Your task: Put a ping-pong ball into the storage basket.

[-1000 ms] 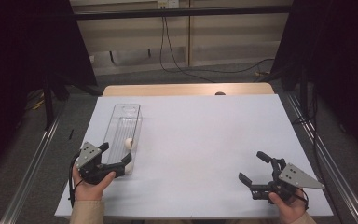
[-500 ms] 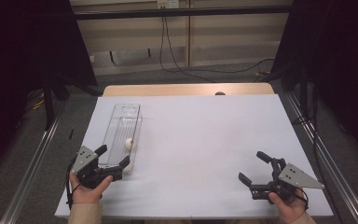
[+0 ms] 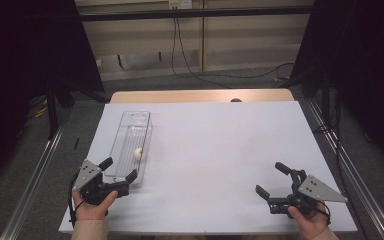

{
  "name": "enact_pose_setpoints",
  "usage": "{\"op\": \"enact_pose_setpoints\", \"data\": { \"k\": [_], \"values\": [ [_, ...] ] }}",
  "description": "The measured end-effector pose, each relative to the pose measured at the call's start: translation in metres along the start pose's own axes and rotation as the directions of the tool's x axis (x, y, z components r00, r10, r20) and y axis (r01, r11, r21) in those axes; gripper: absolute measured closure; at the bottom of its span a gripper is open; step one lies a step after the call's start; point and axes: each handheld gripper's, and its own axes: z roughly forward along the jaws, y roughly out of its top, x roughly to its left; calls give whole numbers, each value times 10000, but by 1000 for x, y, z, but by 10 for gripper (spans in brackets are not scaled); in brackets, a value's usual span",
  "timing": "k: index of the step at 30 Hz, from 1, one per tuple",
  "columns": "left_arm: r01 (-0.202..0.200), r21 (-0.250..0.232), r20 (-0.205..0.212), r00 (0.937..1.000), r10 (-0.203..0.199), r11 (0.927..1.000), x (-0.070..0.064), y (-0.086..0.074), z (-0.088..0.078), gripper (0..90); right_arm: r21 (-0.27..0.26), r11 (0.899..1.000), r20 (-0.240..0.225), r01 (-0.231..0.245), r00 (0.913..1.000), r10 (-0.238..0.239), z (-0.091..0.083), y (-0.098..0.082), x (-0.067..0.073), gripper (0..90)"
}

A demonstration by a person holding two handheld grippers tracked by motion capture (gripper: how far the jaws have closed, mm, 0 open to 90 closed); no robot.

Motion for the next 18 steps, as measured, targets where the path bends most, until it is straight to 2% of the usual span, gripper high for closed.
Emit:
{"op": "enact_pose_setpoints", "data": {
  "k": [6,9,11,18],
  "values": [
    [-101,-33,-70,9999,101,9999,0,-1,-1,31,16,10000,-7,6,10000,-6,0,0,0,26],
    [21,-54,-69,10000,-21,10000,0,-3,-2,31,14,10000,-2,5,10000,-5,0,0,0,26],
    [-89,-13,-26,10000,89,10000,1,-3,-2,32,17,10000,1,1,10000,-1,0,0,0,26],
    [83,-55,-90,9999,-84,10000,1,-7,-4,32,40,10000,-23,4,10000,-4,1,-1,0,26]
  ]
}}
